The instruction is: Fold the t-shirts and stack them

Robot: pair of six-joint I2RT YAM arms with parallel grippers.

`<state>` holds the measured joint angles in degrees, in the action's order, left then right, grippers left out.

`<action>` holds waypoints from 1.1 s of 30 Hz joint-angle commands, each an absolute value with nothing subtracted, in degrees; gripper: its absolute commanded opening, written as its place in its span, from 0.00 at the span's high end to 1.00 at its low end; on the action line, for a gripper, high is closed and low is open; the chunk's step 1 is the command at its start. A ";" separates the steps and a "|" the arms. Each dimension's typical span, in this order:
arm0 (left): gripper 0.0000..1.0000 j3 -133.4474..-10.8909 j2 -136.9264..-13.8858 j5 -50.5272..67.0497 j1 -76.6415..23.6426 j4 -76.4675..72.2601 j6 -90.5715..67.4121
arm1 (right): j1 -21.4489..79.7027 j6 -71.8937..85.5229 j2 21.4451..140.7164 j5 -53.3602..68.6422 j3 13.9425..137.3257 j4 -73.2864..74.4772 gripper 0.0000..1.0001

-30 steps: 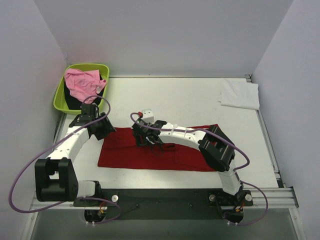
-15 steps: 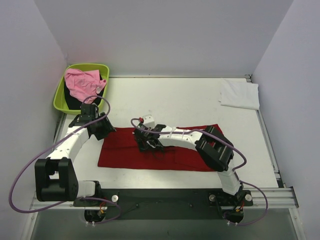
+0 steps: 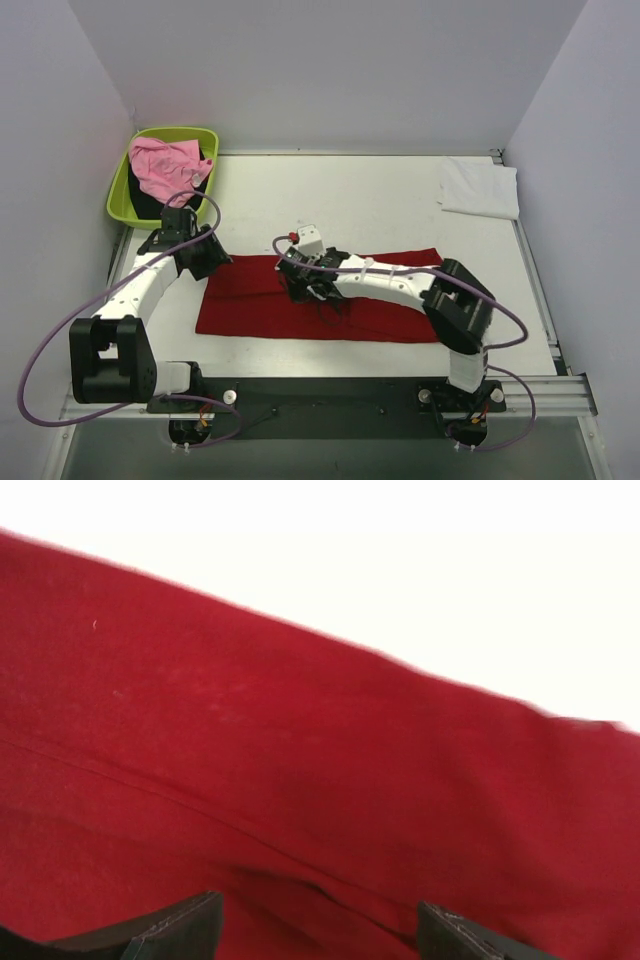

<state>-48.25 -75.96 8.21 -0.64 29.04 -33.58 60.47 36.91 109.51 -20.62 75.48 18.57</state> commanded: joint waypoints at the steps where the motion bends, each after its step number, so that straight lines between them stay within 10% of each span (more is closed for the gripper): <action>1: 0.40 -49.48 -73.39 9.49 -0.35 28.65 -32.43 | 57.14 37.43 95.47 -29.62 70.69 23.55 0.23; 9: 0.38 -49.83 -68.82 13.17 1.67 29.88 -29.97 | 38.78 40.61 82.37 -16.56 51.52 10.48 0.00; 18: 0.24 -48.34 -63.37 19.77 2.64 27.34 -28.65 | 27.87 41.31 84.90 -3.52 46.14 -2.19 0.00; 19: 0.03 -48.08 -62.76 19.95 2.55 26.72 -28.65 | 27.77 41.22 85.25 -3.17 46.23 -2.81 0.00; 33: 0.02 -47.11 -62.23 20.92 3.16 26.19 -27.95 | 24.96 42.45 93.86 -1.32 47.55 -6.59 0.00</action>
<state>-46.30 -63.09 20.16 2.52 28.49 -29.26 25.69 41.76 91.64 -1.87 46.09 -4.99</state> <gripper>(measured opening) 0.974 0.999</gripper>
